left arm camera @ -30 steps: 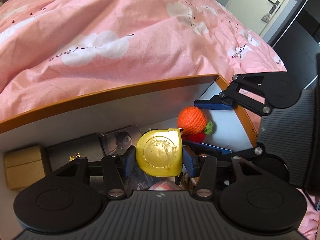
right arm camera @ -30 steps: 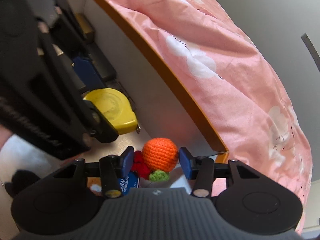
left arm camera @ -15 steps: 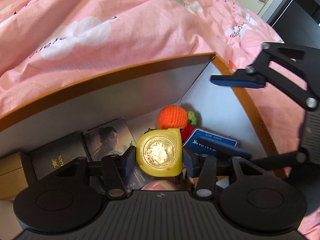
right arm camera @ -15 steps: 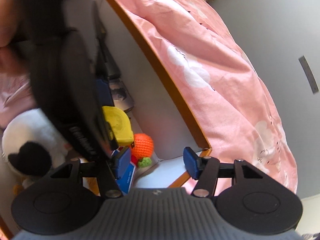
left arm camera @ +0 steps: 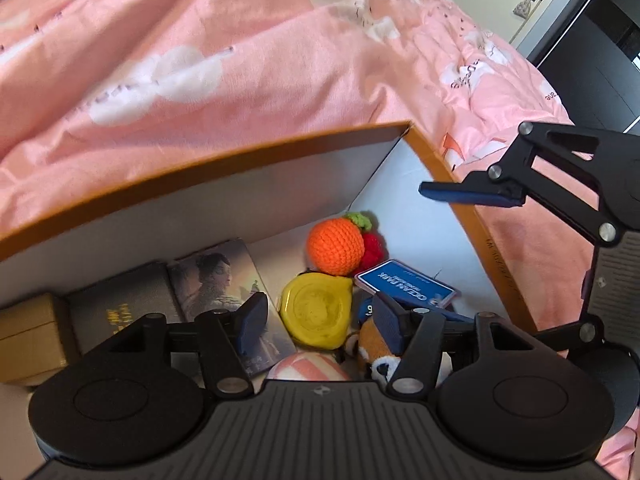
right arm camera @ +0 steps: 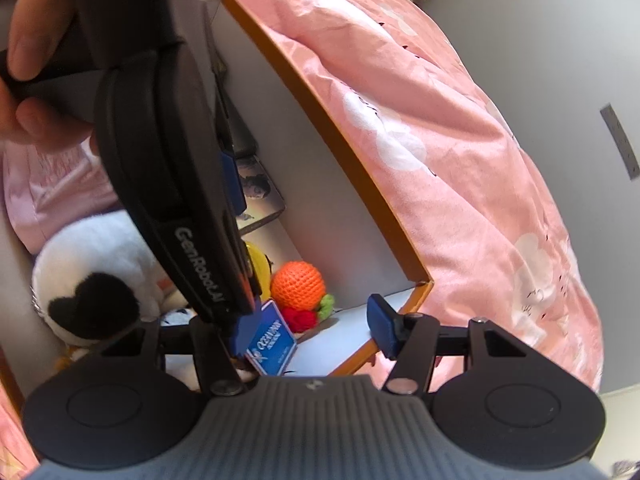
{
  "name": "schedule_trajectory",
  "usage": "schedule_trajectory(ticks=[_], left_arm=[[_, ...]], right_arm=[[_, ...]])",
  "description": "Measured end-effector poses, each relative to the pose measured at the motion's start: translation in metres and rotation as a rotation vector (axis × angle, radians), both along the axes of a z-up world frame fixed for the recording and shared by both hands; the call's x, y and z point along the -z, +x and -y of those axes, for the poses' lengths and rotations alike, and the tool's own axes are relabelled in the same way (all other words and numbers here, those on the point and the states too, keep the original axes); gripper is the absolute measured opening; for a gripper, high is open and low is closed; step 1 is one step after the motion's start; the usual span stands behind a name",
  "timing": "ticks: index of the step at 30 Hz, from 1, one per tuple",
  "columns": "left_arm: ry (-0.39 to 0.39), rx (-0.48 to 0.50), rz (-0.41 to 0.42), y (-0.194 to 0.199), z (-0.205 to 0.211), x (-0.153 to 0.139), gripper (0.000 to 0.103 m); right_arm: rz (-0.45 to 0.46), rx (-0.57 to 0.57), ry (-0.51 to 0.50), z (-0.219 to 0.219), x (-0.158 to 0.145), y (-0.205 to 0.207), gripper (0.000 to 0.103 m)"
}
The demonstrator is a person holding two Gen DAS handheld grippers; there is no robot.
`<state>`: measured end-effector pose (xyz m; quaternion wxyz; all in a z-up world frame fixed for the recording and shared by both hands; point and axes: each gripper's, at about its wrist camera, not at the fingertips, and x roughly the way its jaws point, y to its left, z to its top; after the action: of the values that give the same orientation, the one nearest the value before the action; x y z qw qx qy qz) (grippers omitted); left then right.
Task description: Organize objects
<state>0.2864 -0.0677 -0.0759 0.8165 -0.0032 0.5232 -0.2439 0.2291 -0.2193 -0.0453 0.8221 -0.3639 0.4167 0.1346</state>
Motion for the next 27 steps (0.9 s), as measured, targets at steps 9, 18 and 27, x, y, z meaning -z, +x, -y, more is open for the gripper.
schedule_trajectory(ticks=[9, 18, 27], left_arm=[[0.028, -0.091, 0.214, -0.045, -0.019, -0.058, 0.074], [0.083, -0.242, 0.446, -0.101, -0.04, -0.124, 0.088], [0.152, -0.348, 0.598, -0.152, -0.054, -0.149, 0.09]], right_arm=[[0.015, 0.159, 0.271, 0.01, -0.048, -0.012, 0.062], [0.077, 0.289, 0.568, -0.01, -0.091, -0.063, 0.075], [0.269, 0.425, 0.729, -0.024, -0.135, -0.104, 0.09]])
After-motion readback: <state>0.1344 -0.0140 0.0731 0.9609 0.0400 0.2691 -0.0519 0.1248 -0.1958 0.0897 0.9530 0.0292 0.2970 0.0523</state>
